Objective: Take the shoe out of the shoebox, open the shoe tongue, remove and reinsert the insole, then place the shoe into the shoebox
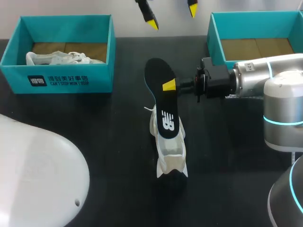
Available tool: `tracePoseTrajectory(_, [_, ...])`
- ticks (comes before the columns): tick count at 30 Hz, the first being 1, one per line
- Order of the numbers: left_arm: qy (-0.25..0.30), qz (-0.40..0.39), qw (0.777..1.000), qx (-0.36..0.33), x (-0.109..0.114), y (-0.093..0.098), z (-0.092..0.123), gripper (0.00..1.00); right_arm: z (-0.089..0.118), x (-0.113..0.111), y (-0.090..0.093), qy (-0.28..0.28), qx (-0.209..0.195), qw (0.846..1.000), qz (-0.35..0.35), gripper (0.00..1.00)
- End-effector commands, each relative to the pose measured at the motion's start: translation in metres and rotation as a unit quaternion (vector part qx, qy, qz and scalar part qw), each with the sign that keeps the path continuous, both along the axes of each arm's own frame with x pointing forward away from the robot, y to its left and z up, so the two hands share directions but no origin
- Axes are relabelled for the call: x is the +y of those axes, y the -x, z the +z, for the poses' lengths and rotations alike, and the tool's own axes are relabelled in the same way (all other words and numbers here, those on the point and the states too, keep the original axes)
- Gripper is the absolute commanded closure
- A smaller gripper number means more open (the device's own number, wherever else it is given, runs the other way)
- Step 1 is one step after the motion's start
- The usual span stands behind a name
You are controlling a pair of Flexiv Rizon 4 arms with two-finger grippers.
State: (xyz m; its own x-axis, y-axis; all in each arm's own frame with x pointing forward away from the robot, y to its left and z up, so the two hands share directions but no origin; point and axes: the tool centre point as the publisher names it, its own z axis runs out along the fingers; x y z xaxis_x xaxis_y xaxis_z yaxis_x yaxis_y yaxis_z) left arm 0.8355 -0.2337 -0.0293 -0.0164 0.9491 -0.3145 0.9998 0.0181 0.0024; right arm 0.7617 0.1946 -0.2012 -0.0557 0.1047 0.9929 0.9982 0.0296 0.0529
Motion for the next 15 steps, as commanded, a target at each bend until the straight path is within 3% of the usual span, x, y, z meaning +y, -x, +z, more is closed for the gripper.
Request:
tracePoseTrajectory(1, [-0.243,0.0,0.97,0.006,-0.0095,-0.0044,0.0001,0.0,-0.0004,0.0017,0.0002,0.001,0.001,1.0,-0.001,1.0])
tracePoseTrajectory(15, [-0.222,0.042,0.974,0.009,-0.0077,-0.0074,-0.0057,0.0,-0.0004,0.0017,0.0002,0.001,0.001,1.0,-0.001,1.0])
